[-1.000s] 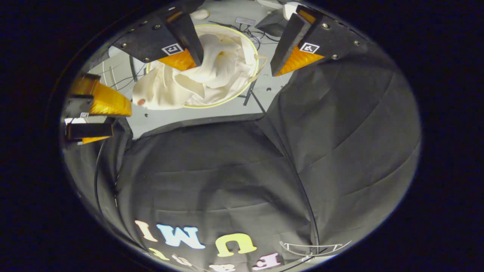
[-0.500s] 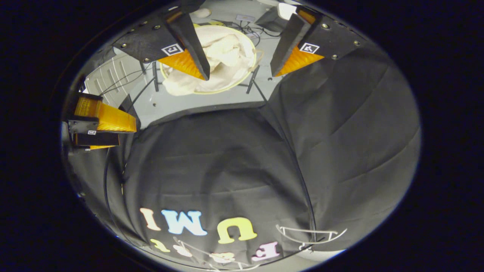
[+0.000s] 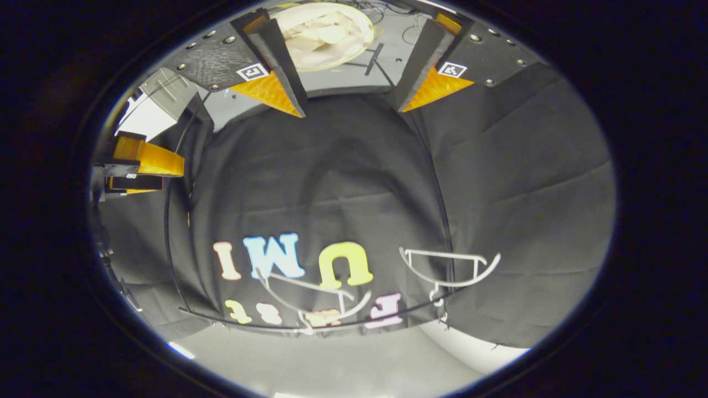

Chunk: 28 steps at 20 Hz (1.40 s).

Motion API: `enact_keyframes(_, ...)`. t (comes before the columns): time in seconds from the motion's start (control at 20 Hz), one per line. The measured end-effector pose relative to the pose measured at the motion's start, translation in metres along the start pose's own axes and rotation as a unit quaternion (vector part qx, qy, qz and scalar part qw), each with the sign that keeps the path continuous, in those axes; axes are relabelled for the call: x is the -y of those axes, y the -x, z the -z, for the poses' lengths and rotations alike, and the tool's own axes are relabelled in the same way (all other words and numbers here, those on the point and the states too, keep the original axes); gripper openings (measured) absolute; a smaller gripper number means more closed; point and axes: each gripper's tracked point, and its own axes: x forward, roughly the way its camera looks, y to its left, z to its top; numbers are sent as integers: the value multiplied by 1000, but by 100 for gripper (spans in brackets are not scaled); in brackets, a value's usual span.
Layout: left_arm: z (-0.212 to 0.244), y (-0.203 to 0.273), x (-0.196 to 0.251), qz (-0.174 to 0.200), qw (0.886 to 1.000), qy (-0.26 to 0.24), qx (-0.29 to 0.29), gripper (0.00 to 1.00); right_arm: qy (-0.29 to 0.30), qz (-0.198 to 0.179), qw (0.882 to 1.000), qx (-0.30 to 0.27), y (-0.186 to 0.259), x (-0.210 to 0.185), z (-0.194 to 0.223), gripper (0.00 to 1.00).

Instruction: Grasp the clothes on the hanger with both hands and then place them into the laundry hamper below.

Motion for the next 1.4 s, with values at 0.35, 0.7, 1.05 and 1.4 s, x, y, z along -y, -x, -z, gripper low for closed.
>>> enact_keyframes(0.35, -92, 22, -2, 17, 994, 8, 103, 95, -4, 53, 995, 85, 41, 39, -72, 97)
enact_keyframes(0.7, -125, 55, -7, 14, 988, -6, 152, 95, -25, 71, 992, 97, 80, 63, -81, 97)
enact_keyframes(1.05, -127, 84, -16, 0, 986, 5, 165, 95, -40, 109, 987, 113, 119, 96, -80, 96)
enact_keyframes(1.4, -138, 95, -8, 0, 983, 4, 183, 95, -43, 128, 983, 128, 135, 112, -84, 97)
